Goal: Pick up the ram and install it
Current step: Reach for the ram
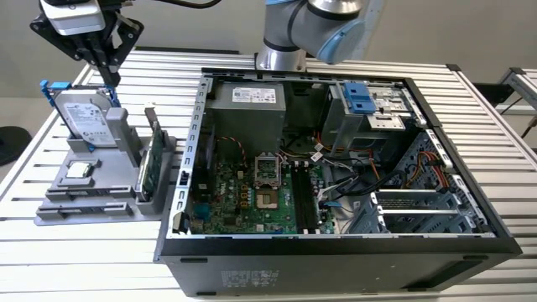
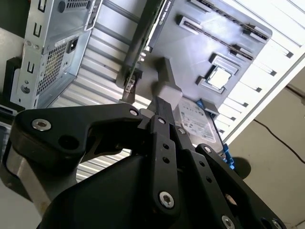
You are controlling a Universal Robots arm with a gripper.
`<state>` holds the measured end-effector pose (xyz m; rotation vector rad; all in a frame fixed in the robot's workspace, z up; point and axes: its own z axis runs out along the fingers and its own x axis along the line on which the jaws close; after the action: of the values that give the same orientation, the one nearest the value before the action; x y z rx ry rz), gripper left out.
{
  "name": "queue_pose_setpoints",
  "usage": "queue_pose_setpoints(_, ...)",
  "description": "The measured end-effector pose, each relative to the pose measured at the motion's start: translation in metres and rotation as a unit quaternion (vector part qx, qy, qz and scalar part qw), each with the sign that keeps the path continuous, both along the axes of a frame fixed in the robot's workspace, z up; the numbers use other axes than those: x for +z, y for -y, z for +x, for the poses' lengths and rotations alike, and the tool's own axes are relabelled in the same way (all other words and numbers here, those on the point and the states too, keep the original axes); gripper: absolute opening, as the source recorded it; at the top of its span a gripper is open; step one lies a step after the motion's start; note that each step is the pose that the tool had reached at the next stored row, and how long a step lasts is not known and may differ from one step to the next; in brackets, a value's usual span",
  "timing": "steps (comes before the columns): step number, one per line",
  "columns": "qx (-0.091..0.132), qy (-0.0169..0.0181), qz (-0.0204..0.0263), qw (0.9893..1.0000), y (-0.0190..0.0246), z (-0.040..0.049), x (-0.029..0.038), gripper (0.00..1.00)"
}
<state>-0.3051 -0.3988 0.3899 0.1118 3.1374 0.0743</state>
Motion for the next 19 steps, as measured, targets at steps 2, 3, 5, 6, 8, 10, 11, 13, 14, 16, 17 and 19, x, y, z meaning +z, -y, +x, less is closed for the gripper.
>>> queue_pose_setpoints(2,0.0,0.0,0.0,1.0,0.0,-0.0011,0.0,0.0)
queue_pose_setpoints(3,0.0,0.0,0.0,1.0,0.0,-0.0014,0.0,0.0)
queue_pose_setpoints(5,0.0,0.0,0.0,1.0,0.0,-0.002,0.0,0.0)
queue_pose_setpoints(6,0.0,0.0,0.0,1.0,0.0,-0.0023,0.0,0.0)
queue_pose_setpoints(8,0.0,0.0,0.0,1.0,0.0,-0.0024,0.0,0.0)
queue_pose_setpoints(10,0.0,0.0,0.0,1.0,0.0,-0.0024,0.0,0.0)
queue_pose_setpoints(11,0.0,0.0,0.0,1.0,0.0,-0.0024,0.0,0.0)
queue_pose_setpoints(13,0.0,0.0,0.0,1.0,0.0,-0.0024,0.0,0.0)
queue_pose_setpoints(14,0.0,0.0,0.0,1.0,0.0,-0.0024,0.0,0.0)
queue_pose_setpoints(16,0.0,0.0,0.0,1.0,0.0,-0.0024,0.0,0.0)
queue_pose_setpoints(17,0.0,0.0,0.0,1.0,0.0,-0.0024,-0.0001,0.0)
queue_pose_setpoints(19,0.0,0.0,0.0,1.0,0.0,-0.0024,0.0,1.0)
